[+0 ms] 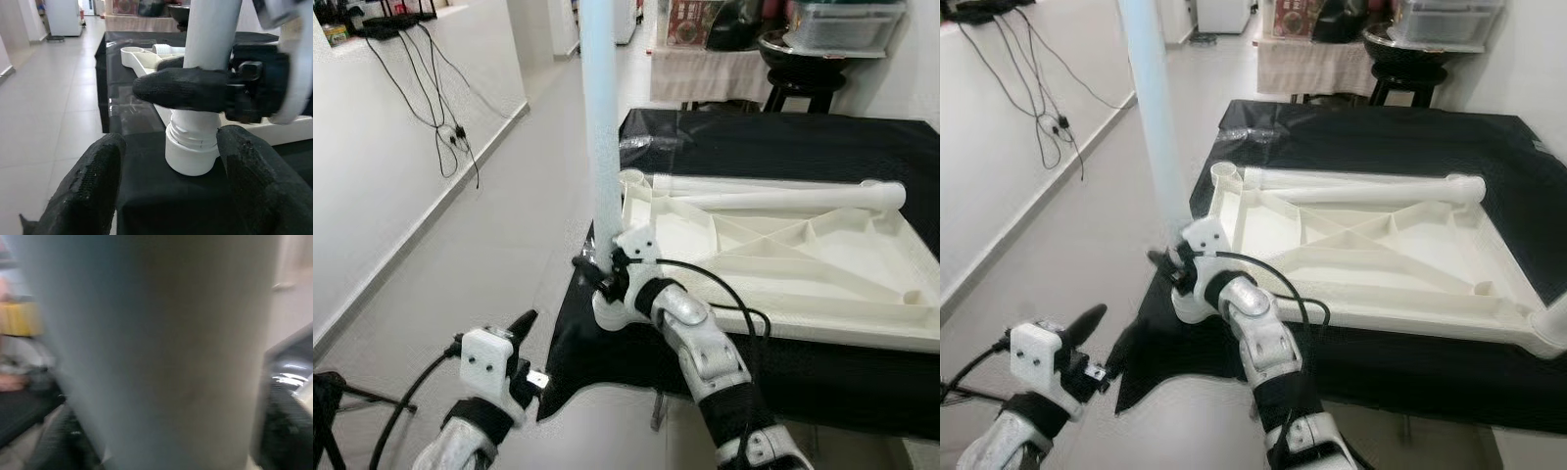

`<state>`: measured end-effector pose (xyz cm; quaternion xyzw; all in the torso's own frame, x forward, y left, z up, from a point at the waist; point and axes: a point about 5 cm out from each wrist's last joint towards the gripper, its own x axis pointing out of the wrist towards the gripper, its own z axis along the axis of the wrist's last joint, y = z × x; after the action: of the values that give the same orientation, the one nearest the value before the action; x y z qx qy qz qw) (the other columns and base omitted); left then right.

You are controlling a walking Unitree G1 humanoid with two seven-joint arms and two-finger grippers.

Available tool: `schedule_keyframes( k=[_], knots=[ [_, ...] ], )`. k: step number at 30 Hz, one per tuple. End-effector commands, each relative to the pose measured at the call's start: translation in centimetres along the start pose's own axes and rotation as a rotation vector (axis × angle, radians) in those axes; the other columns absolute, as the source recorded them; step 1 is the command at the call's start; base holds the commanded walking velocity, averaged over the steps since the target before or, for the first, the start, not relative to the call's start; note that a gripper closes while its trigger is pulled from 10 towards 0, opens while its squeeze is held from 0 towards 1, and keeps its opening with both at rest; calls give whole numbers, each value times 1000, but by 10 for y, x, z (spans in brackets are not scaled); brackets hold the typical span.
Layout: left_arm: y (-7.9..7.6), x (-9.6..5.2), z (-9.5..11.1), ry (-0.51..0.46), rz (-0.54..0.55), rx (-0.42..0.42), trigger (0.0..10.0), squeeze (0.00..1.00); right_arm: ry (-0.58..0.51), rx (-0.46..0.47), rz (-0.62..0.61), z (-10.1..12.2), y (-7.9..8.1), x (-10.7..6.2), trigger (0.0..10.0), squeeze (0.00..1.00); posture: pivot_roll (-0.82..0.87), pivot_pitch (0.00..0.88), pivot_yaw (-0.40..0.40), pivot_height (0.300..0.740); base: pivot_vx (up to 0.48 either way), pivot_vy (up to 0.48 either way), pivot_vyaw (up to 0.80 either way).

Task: Building children table

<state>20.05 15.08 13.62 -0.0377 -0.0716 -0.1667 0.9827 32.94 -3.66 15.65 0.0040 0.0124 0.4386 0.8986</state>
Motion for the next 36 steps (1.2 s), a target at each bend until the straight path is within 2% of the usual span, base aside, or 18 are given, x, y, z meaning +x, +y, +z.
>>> schedule_keyframes(
  k=[1,3,4,5,6,11,12,16,17,26,28,30,31,32,33,34,35,36],
  knots=[
    [1,-1,-3,18,-2,4,10000,0,-65,-9,162,17,3,3,10000,1000,36,100,2,740,0,0,0],
    [1,-1,-3,18,-2,4,10000,0,-65,-9,162,17,3,3,10000,1000,36,100,2,740,0,0,0],
    [1,0,-3,17,-2,3,10000,0,-73,-35,214,21,0,2,10000,761,41,95,2,740,0,0,0],
    [1,0,-3,17,-2,3,10000,0,-73,-35,214,21,0,2,10000,761,41,95,2,740,0,0,0],
    [0,0,-3,16,-2,4,10000,0,-67,-64,293,26,-8,3,10000,0,53,93,-4,740,0,0,0],
    [-2,-2,-2,15,0,5,10000,0,-26,-86,444,38,-23,13,10000,0,75,103,-9,740,0,0,0],
    [-2,-3,-1,16,0,5,10000,0,-23,-67,445,40,-24,16,6000,0,84,110,-10,740,0,0,0],
    [-3,-4,-1,16,-1,4,10000,0,-22,-52,447,41,-24,17,6000,0,86,111,-10,740,0,0,0],
    [-4,-5,-1,19,-1,3,10000,0,-13,-41,458,40,-25,17,0,0,96,117,-10,740,0,0,0],
    [-9,-11,0,28,-3,-2,10000,0,8,-18,440,36,-32,15,0,0,109,134,-7,740,0,0,0],
    [-10,-12,1,29,-2,-3,10000,0,26,-33,411,26,-39,7,0,0,104,141,-8,740,0,0,0],
    [-10,-13,2,29,-1,-4,10000,0,112,-72,329,2,-43,-5,0,0,99,143,-12,740,0,0,0],
    [-10,-13,2,29,-1,-4,10000,0,112,-72,329,2,-43,-5,0,0,99,143,-12,740,0,0,0],
    [-10,-14,2,28,-1,-4,10000,0,167,-79,191,-14,-41,-8,0,0,94,146,-21,740,0,0,0],
    [-9,-14,3,28,-1,-4,10000,0,208,-30,-126,-36,-32,-16,0,0,85,152,-22,740,0,0,0],
    [-9,-14,3,28,-1,-4,10000,0,208,-30,-126,-36,-32,-16,0,0,85,152,-22,740,0,0,0],
    [-8,-15,4,29,-2,-4,10000,0,243,9,-346,-54,-2,-35,0,0,70,166,3,740,0,0,0],
    [-8,-15,4,29,-2,-4,10000,0,243,9,-346,-54,-2,-35,0,0,70,166,3,740,0,0,0]
  ],
)
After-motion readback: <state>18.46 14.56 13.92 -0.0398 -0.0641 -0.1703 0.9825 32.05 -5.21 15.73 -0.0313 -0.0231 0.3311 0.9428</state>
